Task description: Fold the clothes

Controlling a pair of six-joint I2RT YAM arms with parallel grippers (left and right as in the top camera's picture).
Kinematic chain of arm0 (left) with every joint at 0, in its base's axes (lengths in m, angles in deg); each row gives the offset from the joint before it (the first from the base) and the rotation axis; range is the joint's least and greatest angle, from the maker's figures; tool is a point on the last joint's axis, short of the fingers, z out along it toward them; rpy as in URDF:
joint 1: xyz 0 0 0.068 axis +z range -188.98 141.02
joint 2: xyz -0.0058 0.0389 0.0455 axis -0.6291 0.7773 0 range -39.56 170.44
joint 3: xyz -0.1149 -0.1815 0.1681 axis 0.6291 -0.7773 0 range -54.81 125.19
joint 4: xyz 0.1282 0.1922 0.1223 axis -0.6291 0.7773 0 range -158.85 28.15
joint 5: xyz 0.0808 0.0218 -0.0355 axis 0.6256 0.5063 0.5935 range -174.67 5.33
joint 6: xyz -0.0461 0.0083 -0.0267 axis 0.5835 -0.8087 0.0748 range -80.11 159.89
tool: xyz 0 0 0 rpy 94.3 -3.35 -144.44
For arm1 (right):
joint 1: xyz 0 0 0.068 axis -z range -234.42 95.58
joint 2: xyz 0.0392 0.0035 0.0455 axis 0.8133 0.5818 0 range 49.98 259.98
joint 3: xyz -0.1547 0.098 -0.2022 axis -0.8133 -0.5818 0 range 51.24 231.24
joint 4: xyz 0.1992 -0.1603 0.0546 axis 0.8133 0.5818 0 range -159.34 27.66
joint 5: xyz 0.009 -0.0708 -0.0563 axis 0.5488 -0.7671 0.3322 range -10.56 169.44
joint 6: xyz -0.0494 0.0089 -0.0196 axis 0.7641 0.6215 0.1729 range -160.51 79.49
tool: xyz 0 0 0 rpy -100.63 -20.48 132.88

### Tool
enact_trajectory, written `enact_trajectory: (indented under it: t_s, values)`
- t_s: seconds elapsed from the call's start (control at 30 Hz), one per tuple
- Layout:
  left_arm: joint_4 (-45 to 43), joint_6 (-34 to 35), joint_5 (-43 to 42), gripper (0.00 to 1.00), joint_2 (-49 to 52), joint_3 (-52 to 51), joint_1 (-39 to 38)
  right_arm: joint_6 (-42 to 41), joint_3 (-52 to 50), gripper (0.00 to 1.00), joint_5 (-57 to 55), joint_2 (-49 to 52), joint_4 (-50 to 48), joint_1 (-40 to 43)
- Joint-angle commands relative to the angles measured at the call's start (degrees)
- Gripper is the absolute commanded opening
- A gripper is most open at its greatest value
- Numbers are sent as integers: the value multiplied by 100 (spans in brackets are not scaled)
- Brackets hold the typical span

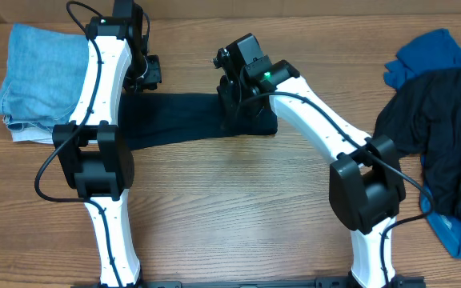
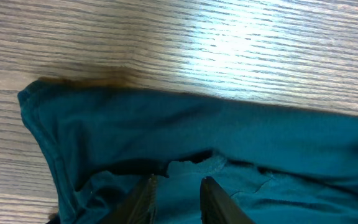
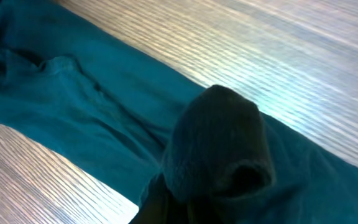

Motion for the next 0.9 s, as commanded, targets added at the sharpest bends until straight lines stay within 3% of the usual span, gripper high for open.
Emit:
enact_trajectory:
  t_s: [0.0,0.2,0.23,0.3,0.33,0.43,0.6,0.77,0.8,0.87]
  values:
    - [13,-28,81,29,28,111,0,15,-55,5,518,214,-227,-129]
    - [15,-28,81,32,28,111,0,17,-55,7,651,251,-457,-369]
    - [15,-31,81,35,28,111,0,17,-55,16,651,282,-457,-396]
    - [17,-31,81,41,28,114,0,17,-55,52,651,339,-455,-420]
    - [20,-31,81,45,28,111,0,17,-55,64,654,358,-457,-420]
    - [17,-31,79,57,28,111,0,17,4,81,660,352,-632,-396]
    - [63,-31,81,59,28,111,0,11,295,82,577,199,-179,-109]
    - [70,-28,74,59,28,111,-2,-271,269,79,-57,68,1117,942]
    - [76,-28,74,58,28,111,0,-260,214,79,-44,68,1189,1091]
    - [87,7,-260,45,28,111,-4,-256,57,78,9,70,1132,1322]
